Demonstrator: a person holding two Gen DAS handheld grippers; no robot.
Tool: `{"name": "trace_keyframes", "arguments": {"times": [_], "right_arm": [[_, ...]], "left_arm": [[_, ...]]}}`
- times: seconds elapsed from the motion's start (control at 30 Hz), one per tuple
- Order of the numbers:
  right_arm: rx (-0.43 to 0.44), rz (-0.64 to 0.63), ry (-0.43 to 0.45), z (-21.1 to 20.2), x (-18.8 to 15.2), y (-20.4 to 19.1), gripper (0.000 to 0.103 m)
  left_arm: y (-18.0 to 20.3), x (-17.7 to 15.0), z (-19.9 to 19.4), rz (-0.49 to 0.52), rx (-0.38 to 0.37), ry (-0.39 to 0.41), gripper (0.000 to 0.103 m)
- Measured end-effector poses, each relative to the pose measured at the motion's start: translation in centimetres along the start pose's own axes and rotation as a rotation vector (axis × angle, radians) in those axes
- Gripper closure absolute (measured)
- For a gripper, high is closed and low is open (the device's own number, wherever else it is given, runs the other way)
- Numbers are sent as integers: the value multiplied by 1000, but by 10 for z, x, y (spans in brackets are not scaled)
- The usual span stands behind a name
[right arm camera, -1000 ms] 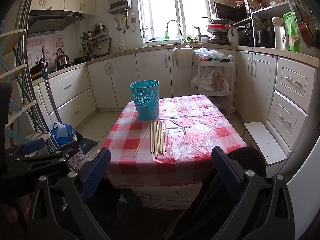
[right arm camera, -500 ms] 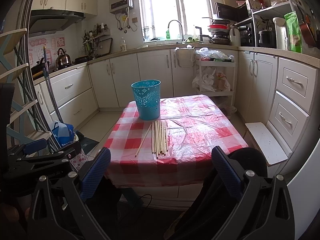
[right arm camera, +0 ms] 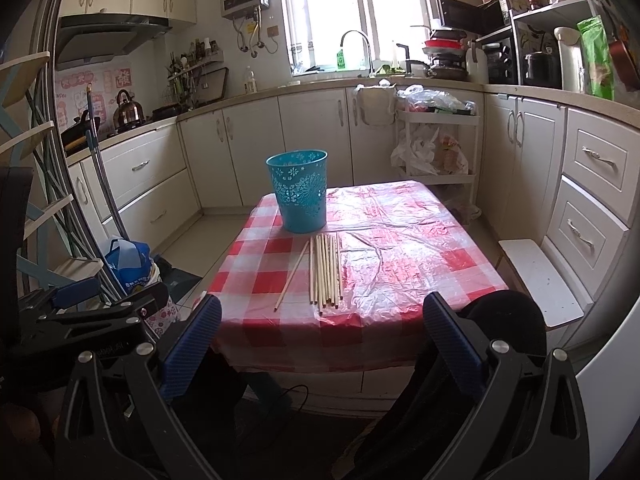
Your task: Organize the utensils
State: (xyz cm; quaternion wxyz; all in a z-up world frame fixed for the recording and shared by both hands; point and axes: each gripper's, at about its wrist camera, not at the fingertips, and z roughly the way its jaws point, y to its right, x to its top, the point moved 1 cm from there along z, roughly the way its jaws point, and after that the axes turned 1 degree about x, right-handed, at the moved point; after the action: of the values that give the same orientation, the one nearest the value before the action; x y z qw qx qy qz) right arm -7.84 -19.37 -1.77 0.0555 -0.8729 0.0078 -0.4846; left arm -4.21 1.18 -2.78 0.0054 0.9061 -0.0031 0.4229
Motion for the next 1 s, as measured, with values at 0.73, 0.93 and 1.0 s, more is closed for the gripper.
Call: {"name": "trace_keyframes", "arguments": {"times": [0.73, 0.93, 1.0], "right_arm": [[65, -65, -308, 255, 62, 39, 57], [44, -110, -414, 324, 62, 36, 73], [38, -106, -435, 339, 62, 37, 74]], "left_arm": [[-10, 35, 109, -61, -15, -117, 8], [-12, 42, 138, -70, -13, -153, 8], [-13, 44, 149, -69, -10, -158, 8]]}}
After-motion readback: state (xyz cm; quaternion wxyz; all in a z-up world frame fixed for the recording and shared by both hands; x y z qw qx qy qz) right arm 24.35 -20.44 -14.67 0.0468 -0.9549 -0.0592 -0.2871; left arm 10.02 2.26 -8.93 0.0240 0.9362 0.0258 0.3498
